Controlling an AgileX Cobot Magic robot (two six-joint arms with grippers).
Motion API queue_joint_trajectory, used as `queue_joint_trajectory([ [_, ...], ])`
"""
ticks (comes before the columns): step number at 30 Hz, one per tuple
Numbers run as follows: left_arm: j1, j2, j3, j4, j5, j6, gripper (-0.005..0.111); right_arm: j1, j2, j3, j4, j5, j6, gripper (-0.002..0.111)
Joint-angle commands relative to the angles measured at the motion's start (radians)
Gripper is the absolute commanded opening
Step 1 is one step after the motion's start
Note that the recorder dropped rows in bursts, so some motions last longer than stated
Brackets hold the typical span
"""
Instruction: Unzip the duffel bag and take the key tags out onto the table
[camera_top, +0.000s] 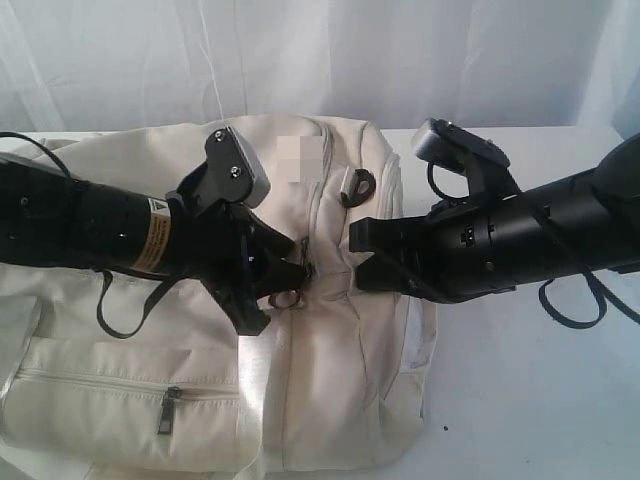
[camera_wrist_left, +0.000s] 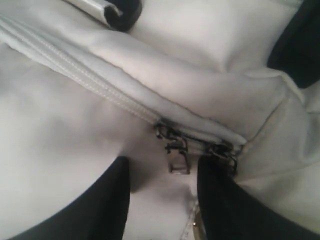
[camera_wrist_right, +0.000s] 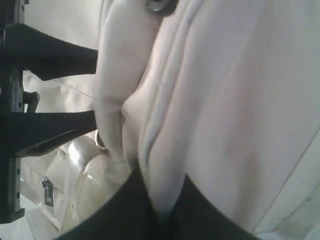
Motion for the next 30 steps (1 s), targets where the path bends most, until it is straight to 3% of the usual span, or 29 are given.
queue_joint_trajectory([
  [1, -0.008, 0.002, 0.002, -0.033, -0.004, 0.013, 0.048, -0.008, -0.007, -0.003, 0.009, -0.045, -0.012, 0.000],
  [6, -0.008, 0.002, 0.002, -0.113, -0.042, 0.073, 0.047, -0.008, -0.007, -0.003, 0.009, -0.045, -0.012, 0.000],
  [13, -0.008, 0.004, 0.002, -0.111, -0.044, 0.067, 0.026, -0.008, -0.007, -0.003, 0.010, -0.047, -0.012, 0.000],
  [20, -0.008, 0.004, 0.002, -0.111, -0.036, 0.063, 0.023, -0.008, -0.007, -0.003, 0.010, -0.047, -0.012, 0.000],
  [27, -0.008, 0.004, 0.002, -0.111, 0.042, 0.037, 0.000, -0.008, -0.007, -0.003, 0.010, -0.047, -0.012, 0.000],
  [30, -0.008, 0.004, 0.002, -0.111, 0.042, 0.037, 0.000, -0.008, -0.007, -0.003, 0.010, -0.047, -0.012, 0.000],
])
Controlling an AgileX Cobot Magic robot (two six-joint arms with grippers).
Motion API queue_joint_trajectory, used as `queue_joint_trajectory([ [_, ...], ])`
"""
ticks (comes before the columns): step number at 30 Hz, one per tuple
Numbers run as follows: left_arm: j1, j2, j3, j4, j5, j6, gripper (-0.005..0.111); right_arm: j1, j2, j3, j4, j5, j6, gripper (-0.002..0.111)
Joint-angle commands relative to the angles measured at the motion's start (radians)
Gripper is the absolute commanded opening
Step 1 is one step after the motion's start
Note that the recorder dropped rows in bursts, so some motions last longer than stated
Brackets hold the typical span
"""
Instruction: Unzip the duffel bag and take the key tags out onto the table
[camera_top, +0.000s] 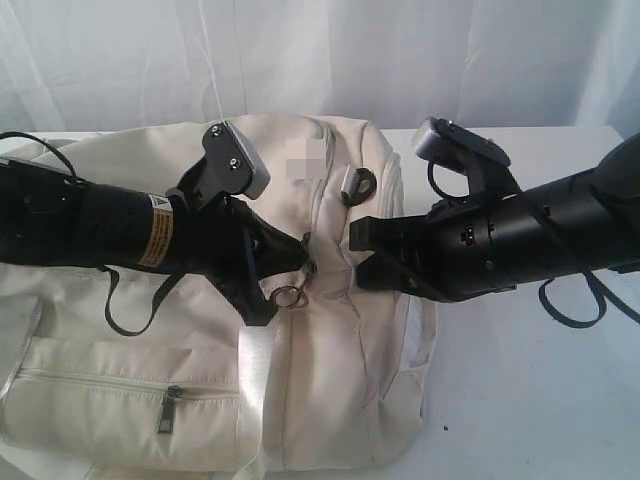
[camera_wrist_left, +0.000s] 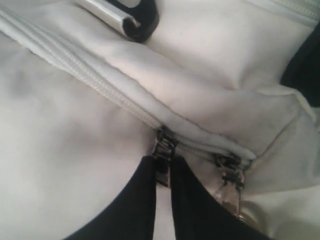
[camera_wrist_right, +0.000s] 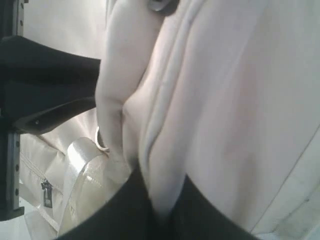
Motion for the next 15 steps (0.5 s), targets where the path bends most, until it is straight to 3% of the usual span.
queue_joint_trajectory([
  [1, -0.005, -0.002, 0.002, -0.005, 0.033, -0.012, 0.000, -0.008, -0.007, -0.003, 0.010, -0.040, -0.012, 0.000],
  [15, 0.005, -0.023, 0.002, -0.001, 0.057, 0.041, 0.000, -0.008, -0.007, -0.003, 0.010, -0.040, -0.012, 0.000],
])
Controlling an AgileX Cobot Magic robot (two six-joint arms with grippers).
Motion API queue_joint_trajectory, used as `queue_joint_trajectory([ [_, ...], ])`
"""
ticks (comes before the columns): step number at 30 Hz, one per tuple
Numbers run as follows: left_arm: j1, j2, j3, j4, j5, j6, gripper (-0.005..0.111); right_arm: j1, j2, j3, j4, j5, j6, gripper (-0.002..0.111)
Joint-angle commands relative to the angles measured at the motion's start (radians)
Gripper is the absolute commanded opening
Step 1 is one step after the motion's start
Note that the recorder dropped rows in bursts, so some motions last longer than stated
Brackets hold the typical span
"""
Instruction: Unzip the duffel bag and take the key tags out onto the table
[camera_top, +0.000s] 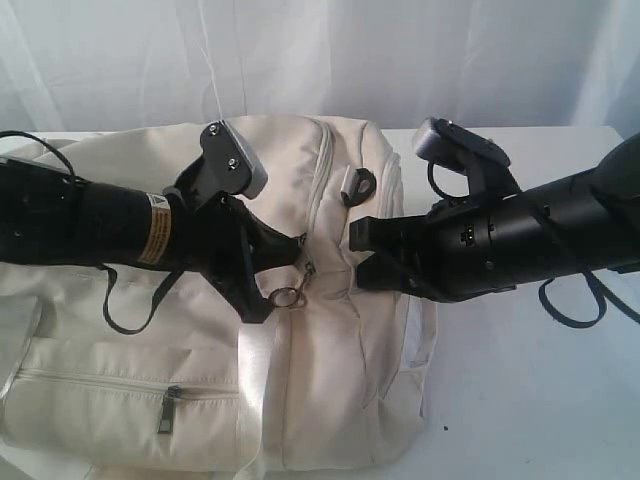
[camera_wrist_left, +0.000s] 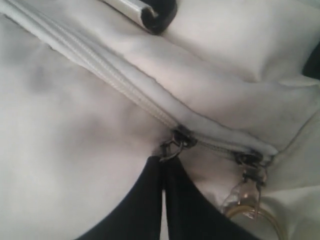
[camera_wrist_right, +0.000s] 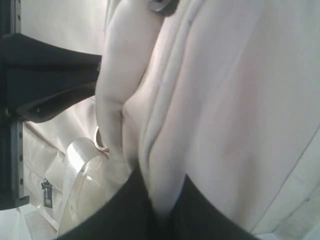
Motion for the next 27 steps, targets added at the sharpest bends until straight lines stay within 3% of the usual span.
queue_joint_trajectory([
  [1, 0.003, -0.024, 0.002, -0.001, 0.017, 0.023, 0.000, -0.008, -0.007, -0.003, 0.010, -0.040, -0.012, 0.000],
  [12, 0.003, -0.054, -0.027, -0.057, 0.150, 0.044, 0.000, -0.008, -0.007, -0.003, 0.010, -0.040, -0.012, 0.000],
  [27, 0.003, -0.041, -0.306, -0.079, 0.284, 0.013, 0.000, -0.008, -0.007, -0.003, -0.025, 0.038, -0.012, 0.000],
])
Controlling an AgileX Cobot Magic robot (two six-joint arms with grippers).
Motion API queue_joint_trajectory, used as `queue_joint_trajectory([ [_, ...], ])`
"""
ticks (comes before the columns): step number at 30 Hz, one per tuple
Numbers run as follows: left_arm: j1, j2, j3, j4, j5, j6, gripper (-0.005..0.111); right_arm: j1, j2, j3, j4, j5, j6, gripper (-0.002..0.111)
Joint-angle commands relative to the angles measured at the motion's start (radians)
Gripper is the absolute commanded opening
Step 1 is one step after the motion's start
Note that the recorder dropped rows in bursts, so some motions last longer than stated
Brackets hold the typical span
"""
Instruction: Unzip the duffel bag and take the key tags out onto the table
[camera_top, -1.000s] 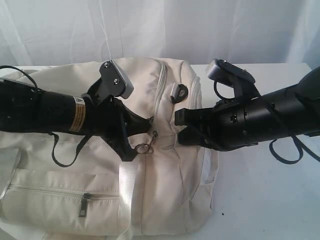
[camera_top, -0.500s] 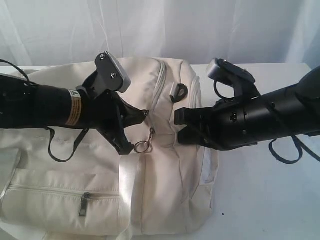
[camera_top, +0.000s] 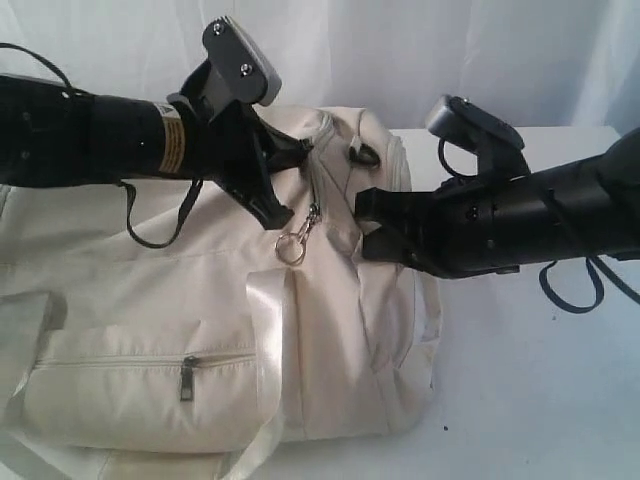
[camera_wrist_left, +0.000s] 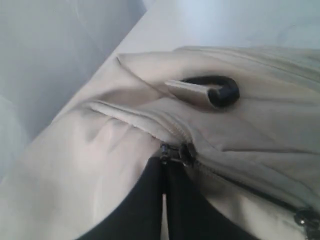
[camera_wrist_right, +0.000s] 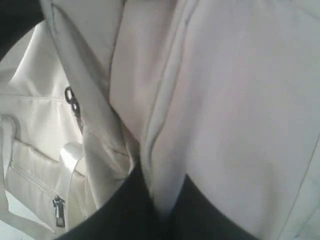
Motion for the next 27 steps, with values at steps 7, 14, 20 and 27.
queue_joint_trajectory([
  [7, 0.016, -0.009, -0.118, 0.229, 0.074, -0.366, 0.000, -0.004, -0.050, -0.008, -0.082, 0.136, -0.154, 0.002],
  [14, 0.057, -0.010, -0.110, 0.229, -0.086, -0.396, 0.000, -0.004, -0.179, -0.137, -0.103, -0.060, -0.272, 0.074],
  [20, 0.057, -0.023, -0.110, 0.229, -0.250, -0.410, 0.000, 0.035, -0.144, -0.161, -0.106, 0.004, -0.372, 0.064],
  [27, 0.057, -0.027, -0.110, 0.229, -0.425, -0.444, 0.000, 0.118, -0.039, -0.161, -0.181, -0.124, -0.397, 0.063],
])
